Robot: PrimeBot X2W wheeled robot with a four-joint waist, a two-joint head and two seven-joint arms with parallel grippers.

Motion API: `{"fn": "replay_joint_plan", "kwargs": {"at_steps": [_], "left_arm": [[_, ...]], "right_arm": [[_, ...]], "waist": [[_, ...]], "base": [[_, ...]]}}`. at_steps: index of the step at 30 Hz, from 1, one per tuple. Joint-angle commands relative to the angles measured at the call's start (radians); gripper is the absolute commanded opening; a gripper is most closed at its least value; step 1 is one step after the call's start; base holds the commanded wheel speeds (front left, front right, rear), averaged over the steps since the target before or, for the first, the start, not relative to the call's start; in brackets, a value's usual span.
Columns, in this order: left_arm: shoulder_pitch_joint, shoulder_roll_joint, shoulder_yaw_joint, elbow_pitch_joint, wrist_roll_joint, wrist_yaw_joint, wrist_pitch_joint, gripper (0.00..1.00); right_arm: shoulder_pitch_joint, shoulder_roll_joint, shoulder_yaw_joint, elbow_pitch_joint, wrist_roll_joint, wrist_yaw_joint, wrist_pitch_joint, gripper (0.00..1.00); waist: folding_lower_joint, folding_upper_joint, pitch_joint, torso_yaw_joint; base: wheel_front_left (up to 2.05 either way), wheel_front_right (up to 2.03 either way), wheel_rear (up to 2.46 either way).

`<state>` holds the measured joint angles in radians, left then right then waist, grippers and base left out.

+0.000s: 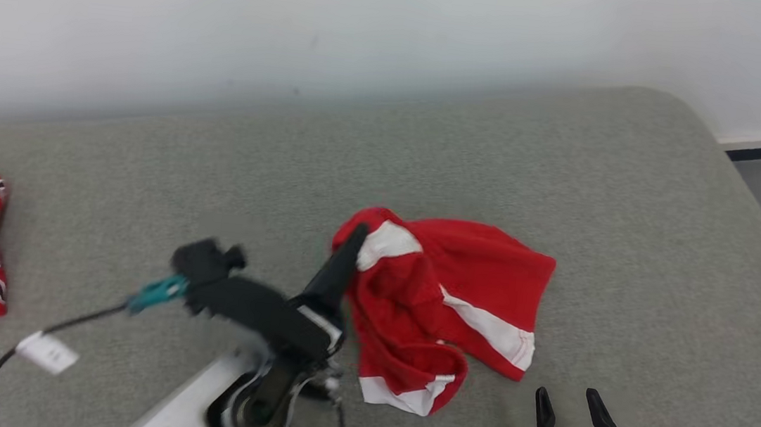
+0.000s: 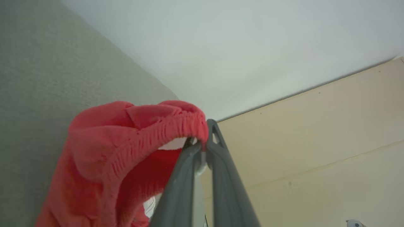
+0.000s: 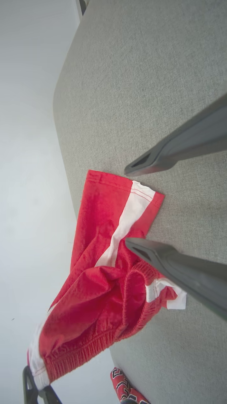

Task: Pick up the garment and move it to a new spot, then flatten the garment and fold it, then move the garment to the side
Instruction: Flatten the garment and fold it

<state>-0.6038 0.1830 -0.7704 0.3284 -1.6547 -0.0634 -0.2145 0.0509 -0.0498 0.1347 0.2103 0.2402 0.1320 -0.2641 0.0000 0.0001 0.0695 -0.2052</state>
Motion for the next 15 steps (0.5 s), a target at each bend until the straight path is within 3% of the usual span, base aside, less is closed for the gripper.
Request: {"fn": "replay_joint_plan", "kwargs": {"at_steps": [1,8,10,15], "left_arm": [[0.048,0.028,0.022,-0.043,-0.019,0.013,-0.008,0.00],[0.279,0.166,0.069,-0.297,-0.067,0.105,-0.030,0.00],[0.325,0.201,0.081,-0.315,-0.061,0.136,-0.034,0.00],[0.364,0.225,0.086,-0.255,-0.036,0.172,-0.041,0.00]], "right_arm": [[-0.001,-0.001,0.001,-0.003,-0.003,-0.002,0.000,1.00],[-0.010,-0.001,0.002,-0.007,0.004,-0.002,0.000,1.00],[-0.015,-0.001,0.003,-0.005,0.001,-0.002,0.000,1.00],[-0.025,-0.001,0.011,0.000,-0.004,-0.002,0.000,1.00]], "waist": [[0.0000,-0.0001,0.016,0.037],[0.0000,-0.0001,0.026,0.101],[0.0000,-0.0001,0.027,0.115],[0.0000,-0.0001,0.029,0.131]], "base": [[0.00,0.00,0.00],[0.00,0.00,0.00],[0.00,0.00,0.00],[0.00,0.00,0.00]]}}
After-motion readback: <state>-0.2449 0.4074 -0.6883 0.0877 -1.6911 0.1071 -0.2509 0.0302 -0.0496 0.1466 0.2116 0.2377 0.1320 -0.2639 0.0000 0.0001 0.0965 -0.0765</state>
